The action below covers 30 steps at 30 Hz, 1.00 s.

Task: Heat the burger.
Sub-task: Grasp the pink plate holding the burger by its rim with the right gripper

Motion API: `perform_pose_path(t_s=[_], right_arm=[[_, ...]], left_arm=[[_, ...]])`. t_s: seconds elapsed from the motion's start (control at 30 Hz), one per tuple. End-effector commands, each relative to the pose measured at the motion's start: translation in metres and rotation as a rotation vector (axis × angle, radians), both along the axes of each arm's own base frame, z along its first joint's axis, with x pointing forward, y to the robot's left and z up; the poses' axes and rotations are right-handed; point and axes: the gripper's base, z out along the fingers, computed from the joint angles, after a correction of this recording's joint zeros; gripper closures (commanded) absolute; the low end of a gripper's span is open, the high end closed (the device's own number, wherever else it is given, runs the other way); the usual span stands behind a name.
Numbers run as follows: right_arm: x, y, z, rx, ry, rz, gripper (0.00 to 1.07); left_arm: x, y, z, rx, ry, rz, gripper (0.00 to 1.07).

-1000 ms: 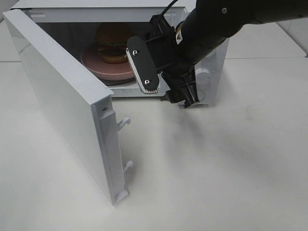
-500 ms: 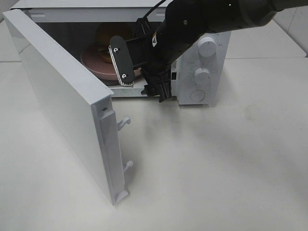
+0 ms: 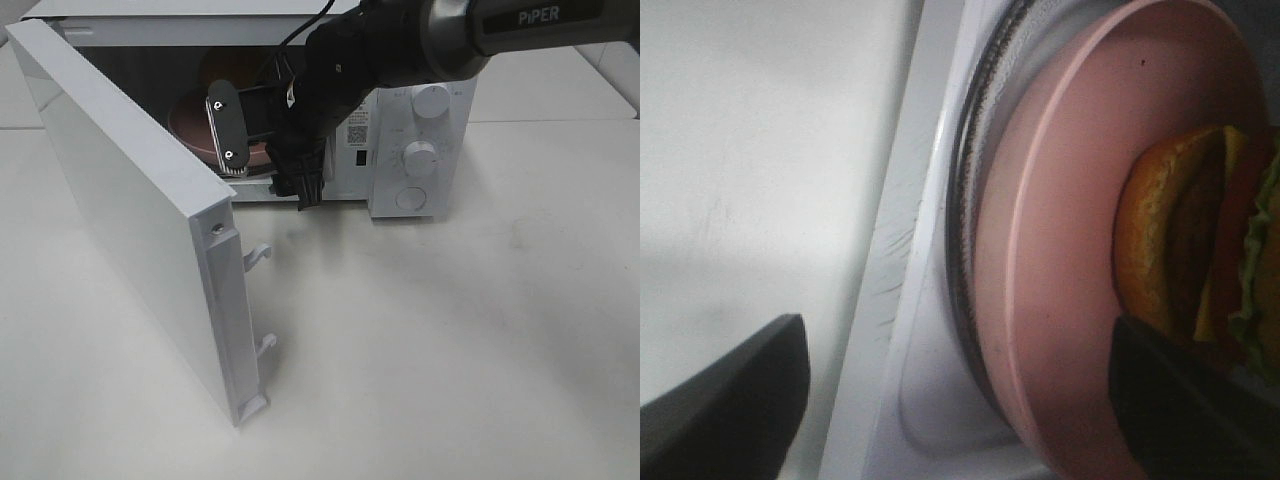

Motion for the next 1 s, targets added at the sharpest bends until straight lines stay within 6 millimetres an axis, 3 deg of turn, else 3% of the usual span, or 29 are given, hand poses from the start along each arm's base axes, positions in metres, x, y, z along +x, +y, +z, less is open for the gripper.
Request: perform_pose_path(t_s=[0.03,0.27,0.67,0.73,0.8,0.83,0.93,1.0], right_arm=[[0.006,0.001,-0.001,0.015,-0.001,-0.024,0.29],[0.021,0.009,-0.014,-0.007,0.008,-0.035,0.31],[0.044,0.003,-0.023,-0.021,0.011,-0.076,0.32],[0.045,0.003,-0.028,-0.032,0.016,-0.07,0.46],[0.045,0.003,-0.029,-0.035,0.018,-0.068,0.51],[0.045,0.003,-0.031,-0.039,0.017,-0.063,0.65],[0.045,0.003,-0.031,-0.041,0.016,-0.059,0.71],[0.043,0.005,-0.028,-0.036,0.015,-0.052,1.03]], left_arm=[[-0.001,0.0,-0.001,-0.001,0.0,0.005,0.08],[-0.001,0.0,-0.001,-0.001,0.0,0.005,0.08],[-0.001,0.0,-0.001,-0.001,0.0,0.005,0.08],[-0.001,0.0,-0.001,-0.001,0.0,0.005,0.08],[-0.001,0.0,-0.001,-0.001,0.0,0.005,0.08],[-0.001,0.0,-0.001,-0.001,0.0,0.005,0.08],[-0.001,0.0,-0.001,-0.001,0.0,0.005,0.08],[-0.001,0.0,-0.001,-0.001,0.0,0.005,0.08]])
